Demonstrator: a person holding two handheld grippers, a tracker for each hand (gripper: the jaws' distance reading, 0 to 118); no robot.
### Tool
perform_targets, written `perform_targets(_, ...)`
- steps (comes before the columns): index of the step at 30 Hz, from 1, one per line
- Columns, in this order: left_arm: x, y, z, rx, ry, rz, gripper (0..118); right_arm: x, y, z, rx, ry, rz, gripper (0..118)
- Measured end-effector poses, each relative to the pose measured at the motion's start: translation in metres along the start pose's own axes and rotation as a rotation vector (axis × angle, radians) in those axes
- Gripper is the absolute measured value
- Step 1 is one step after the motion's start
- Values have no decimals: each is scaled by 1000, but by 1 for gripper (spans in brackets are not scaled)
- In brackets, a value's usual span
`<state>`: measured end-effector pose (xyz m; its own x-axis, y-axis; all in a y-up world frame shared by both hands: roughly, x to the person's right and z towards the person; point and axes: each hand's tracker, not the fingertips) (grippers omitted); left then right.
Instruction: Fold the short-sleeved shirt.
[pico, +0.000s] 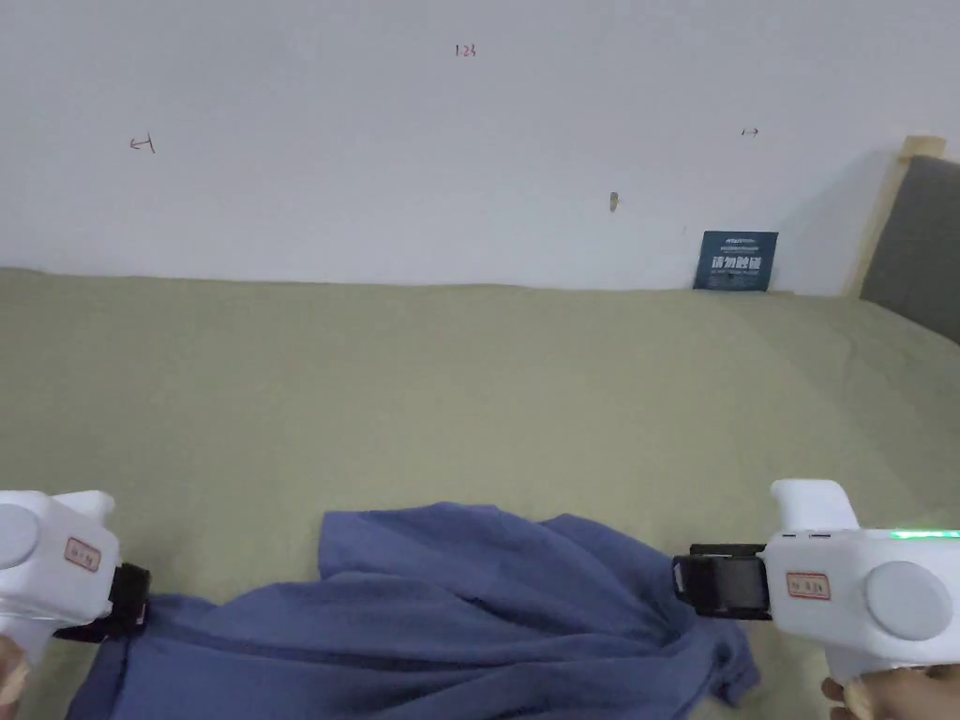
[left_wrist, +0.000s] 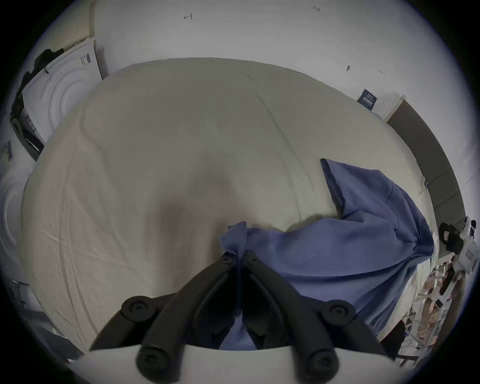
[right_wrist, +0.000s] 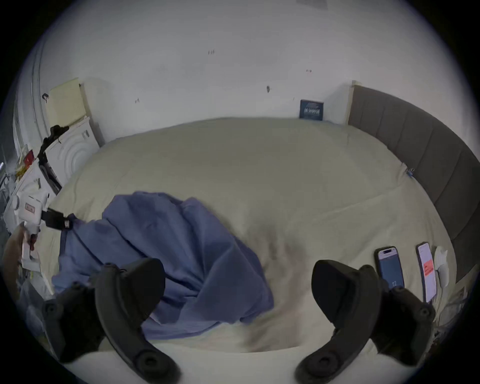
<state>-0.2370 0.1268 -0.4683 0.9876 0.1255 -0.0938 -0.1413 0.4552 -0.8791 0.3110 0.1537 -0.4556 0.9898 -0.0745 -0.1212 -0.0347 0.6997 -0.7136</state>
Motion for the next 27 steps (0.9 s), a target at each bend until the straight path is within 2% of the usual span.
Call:
perform_targets(3, 3, -5, 3, 15, -12, 1, 3, -1, 4, -20, -127, 32, -41, 115)
perform_targets(4, 1, -2, 2, 14, -14, 4, 3, 1, 7, -28, -161, 16, -51, 112)
perform_targets(5, 2, -3, 2, 12, -15, 7, 3, -2, 3, -35, -188, -9, -46, 104)
perform_targets(6, 3, -6, 3, 10, -14, 10, 3, -4, 2, -40, -203, -32, -20, 68)
perform_targets(7, 5, -8, 4, 8, -14, 10, 3, -4, 4, -41, -218, -27, 10, 20)
perform_targets(8, 2, -5, 3, 3, -15, 8, 3, -4, 6, -41, -232, -25, 42, 7)
perform_targets(9, 2, -6, 6, 5, -14, 3, 3, -7, 2, -41, -236, -12, 55, 7)
perform_targets(11, 3, -8, 13, 14, -22, -4, 3, -3, 4, -35, -220, 14, -2, 7)
perform_targets(17, -1, 11, 42, 129, -42, 13, 3, -5, 22, -14, -163, 43, 1, 7)
perform_targets(21, 5, 32, 73, 269, -47, 10, 3, -13, 48, -1, -75, 24, 19, 7)
perform_targets(24, 10, 56, 94, 288, -62, -6, 3, -19, 75, 8, 20, -1, 40, 7)
perform_targets(27, 19, 80, 114, 336, -29, -70, 3, -28, 108, 16, 48, -7, 40, 7)
